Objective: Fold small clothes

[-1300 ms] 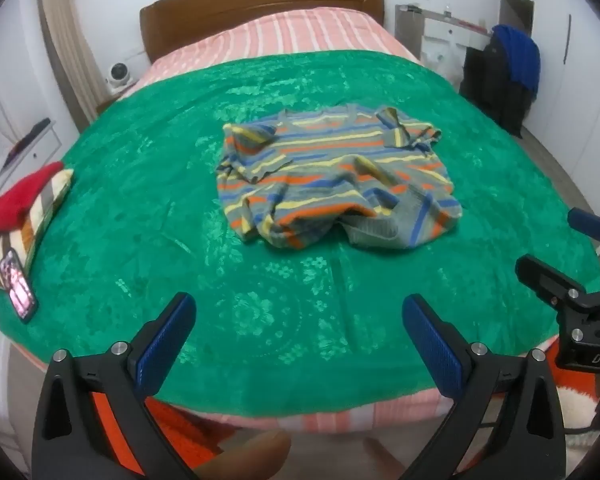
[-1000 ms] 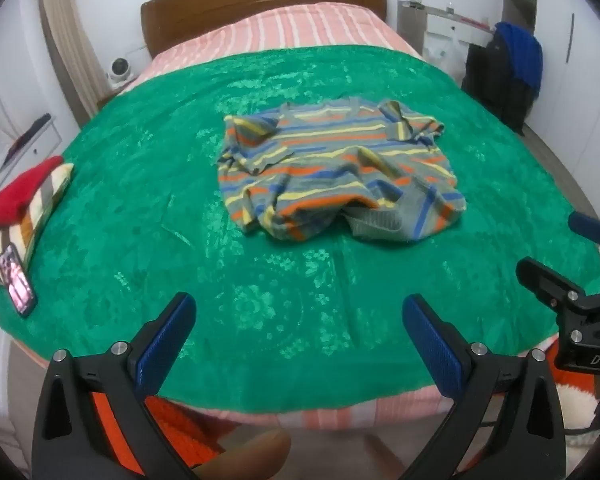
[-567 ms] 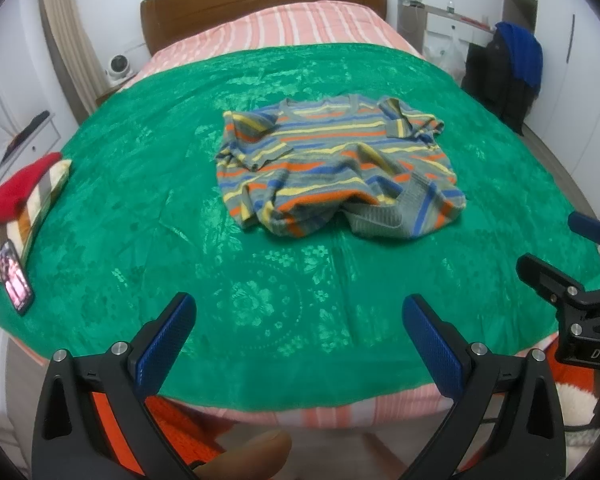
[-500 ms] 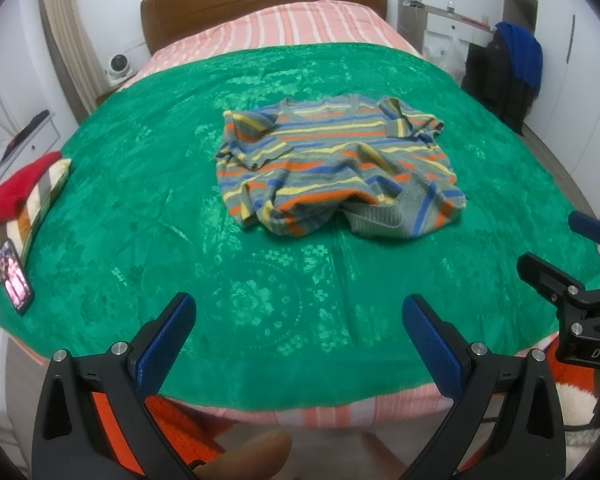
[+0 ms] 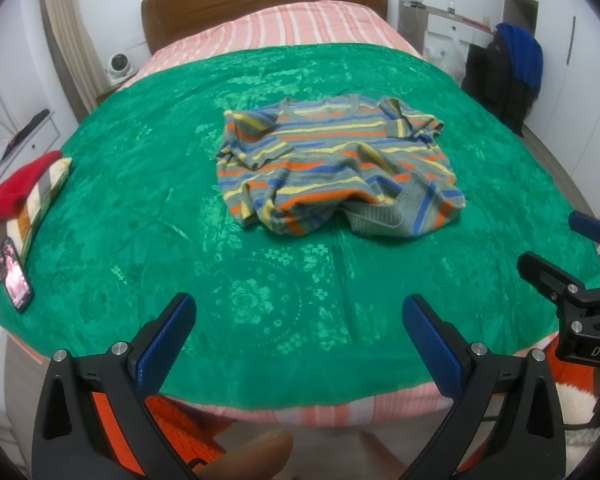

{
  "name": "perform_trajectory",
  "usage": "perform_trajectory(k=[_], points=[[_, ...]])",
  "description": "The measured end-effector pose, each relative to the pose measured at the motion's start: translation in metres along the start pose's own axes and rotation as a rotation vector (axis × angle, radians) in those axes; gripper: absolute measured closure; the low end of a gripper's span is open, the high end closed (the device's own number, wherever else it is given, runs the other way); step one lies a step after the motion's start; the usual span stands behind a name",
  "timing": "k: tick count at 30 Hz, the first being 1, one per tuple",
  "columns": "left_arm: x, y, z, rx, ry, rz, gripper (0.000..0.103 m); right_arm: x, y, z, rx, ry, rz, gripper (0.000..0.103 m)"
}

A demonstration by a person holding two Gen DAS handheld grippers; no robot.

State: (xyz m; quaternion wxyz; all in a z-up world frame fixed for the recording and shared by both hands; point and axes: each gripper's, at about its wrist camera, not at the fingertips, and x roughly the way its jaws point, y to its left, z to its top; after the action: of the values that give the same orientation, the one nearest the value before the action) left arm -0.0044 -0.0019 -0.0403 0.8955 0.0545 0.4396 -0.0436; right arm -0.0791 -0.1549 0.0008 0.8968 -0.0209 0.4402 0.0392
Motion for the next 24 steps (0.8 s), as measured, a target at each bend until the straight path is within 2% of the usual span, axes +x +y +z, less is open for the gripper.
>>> perform_trajectory(k=[6, 11, 15, 24], points=[[0.0001, -0.0001, 0.0000, -0.001, 0.000, 0.000, 0.000, 0.0000, 0.0003, 0.0002, 0.004, 0.024, 0.000, 0.000], [-0.0010, 0.0002, -0.0002, -0.001, 0.003, 0.000, 0.000, -0.0006, 0.0005, -0.0006, -0.014, -0.035, -0.019, 0.000], [-0.0010, 0.0001, -0.0008, 0.000, 0.006, 0.000, 0.000, -0.0003, 0.0005, -0.0004, -0.015, -0.015, -0.022, 0.000], [0.0021, 0.0041, -0.0032, -0.019, 0.015, 0.000, 0.000, -0.0004, 0.0002, -0.0009, -0.027, -0.057, -0.035, 0.000]])
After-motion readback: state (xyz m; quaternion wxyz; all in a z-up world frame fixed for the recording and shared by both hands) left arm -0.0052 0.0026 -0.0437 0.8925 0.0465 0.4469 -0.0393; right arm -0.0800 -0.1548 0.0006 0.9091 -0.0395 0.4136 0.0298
